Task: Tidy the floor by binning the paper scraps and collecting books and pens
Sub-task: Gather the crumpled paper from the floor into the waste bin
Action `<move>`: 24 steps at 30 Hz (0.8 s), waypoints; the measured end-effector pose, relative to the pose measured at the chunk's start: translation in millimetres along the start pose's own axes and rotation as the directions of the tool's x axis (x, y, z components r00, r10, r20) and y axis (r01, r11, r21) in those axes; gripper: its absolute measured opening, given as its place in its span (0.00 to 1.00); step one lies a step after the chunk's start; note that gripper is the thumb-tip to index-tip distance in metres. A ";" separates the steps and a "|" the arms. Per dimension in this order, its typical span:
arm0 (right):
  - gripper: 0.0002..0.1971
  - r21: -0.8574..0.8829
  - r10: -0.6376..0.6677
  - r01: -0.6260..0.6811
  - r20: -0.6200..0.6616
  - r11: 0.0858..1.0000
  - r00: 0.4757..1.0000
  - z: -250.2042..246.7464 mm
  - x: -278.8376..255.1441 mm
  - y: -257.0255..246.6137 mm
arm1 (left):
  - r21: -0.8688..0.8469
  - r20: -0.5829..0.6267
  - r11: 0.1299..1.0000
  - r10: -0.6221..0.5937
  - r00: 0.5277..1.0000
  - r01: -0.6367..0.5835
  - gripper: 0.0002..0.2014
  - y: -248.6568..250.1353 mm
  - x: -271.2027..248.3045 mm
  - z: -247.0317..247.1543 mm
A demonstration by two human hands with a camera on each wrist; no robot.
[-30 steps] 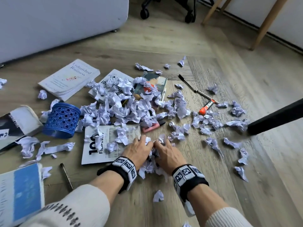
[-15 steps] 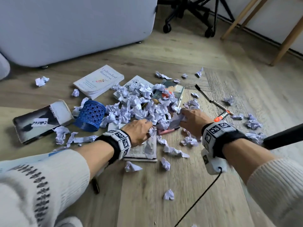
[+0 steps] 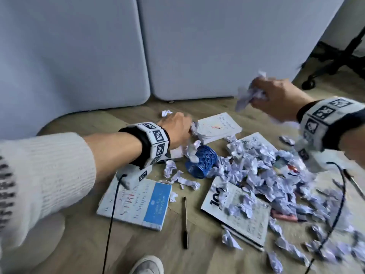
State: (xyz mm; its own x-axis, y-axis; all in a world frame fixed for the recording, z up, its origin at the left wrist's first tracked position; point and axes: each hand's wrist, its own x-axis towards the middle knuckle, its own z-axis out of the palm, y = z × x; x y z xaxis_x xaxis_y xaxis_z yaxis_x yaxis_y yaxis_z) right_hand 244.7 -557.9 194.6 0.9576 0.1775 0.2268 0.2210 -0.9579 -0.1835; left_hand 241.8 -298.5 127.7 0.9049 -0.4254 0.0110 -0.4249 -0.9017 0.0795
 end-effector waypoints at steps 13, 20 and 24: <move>0.07 0.522 -0.507 0.472 -0.085 0.711 0.858 -12.2 90.0 -326.3 | -0.154 -0.239 0.838 -0.546 0.803 0.523 0.10 -153.1 -176.7 -115.4; 0.06 0.724 -0.699 0.531 -0.095 0.440 0.709 37.0 28.7 -491.2 | -0.111 -0.185 0.510 -0.854 0.486 0.853 0.08 -234.3 -311.7 -128.3; 0.14 0.716 -0.726 0.460 0.094 0.525 0.681 79.7 -4.8 -531.3 | -0.184 0.030 0.429 -0.897 0.442 0.884 0.13 -249.2 -363.5 -91.3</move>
State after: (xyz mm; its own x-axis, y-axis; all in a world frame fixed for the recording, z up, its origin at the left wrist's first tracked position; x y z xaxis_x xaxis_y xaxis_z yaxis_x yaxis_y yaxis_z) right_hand 137.4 -31.9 214.7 0.5095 0.8374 0.1978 0.6887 -0.2591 -0.6772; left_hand 20.9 87.8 195.0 0.7800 0.6183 -0.0963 0.6220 -0.7492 0.2276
